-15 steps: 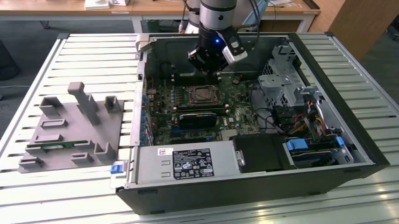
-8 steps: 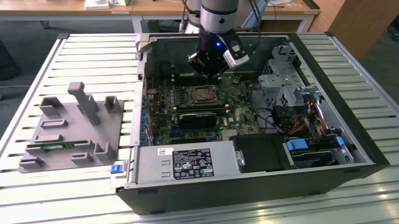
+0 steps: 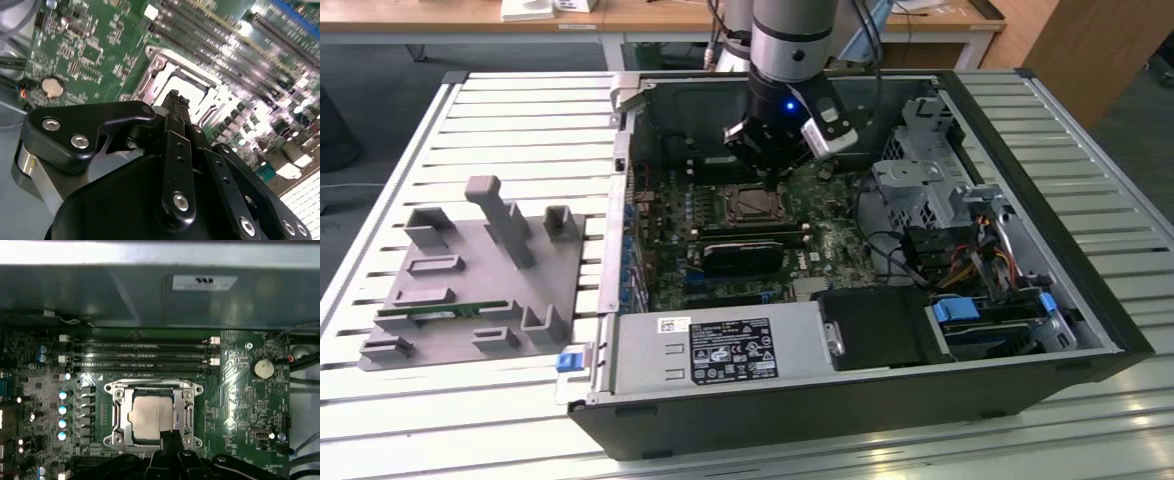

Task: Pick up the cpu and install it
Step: 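Install the second cpu locking lever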

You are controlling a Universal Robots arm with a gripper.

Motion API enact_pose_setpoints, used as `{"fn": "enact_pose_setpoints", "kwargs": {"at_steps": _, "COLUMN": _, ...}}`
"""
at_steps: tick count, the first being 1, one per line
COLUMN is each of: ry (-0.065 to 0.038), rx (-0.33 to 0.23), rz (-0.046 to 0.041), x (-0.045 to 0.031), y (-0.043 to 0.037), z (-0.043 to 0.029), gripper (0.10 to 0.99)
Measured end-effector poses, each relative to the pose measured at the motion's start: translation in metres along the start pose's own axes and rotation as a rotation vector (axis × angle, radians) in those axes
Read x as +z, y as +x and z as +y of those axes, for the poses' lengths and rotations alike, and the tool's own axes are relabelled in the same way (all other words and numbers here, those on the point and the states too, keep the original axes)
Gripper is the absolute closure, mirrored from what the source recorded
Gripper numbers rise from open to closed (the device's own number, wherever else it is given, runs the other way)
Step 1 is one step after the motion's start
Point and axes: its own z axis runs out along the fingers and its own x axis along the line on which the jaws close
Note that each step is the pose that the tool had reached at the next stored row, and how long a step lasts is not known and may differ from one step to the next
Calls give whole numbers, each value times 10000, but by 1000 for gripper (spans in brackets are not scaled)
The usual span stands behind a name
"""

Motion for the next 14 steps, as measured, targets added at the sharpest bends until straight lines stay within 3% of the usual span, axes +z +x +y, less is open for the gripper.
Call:
{"fn": "enact_pose_setpoints", "kwargs": {"at_steps": 7, "ry": 2, "rx": 0, "rz": 3, "x": -3, "y": 0, "z": -145, "gripper": 980}}
{"fn": "enact_pose_setpoints", "kwargs": {"at_steps": 14, "ry": 2, "rx": -1, "rz": 7, "x": 14, "y": 0, "z": -214, "gripper": 980}}
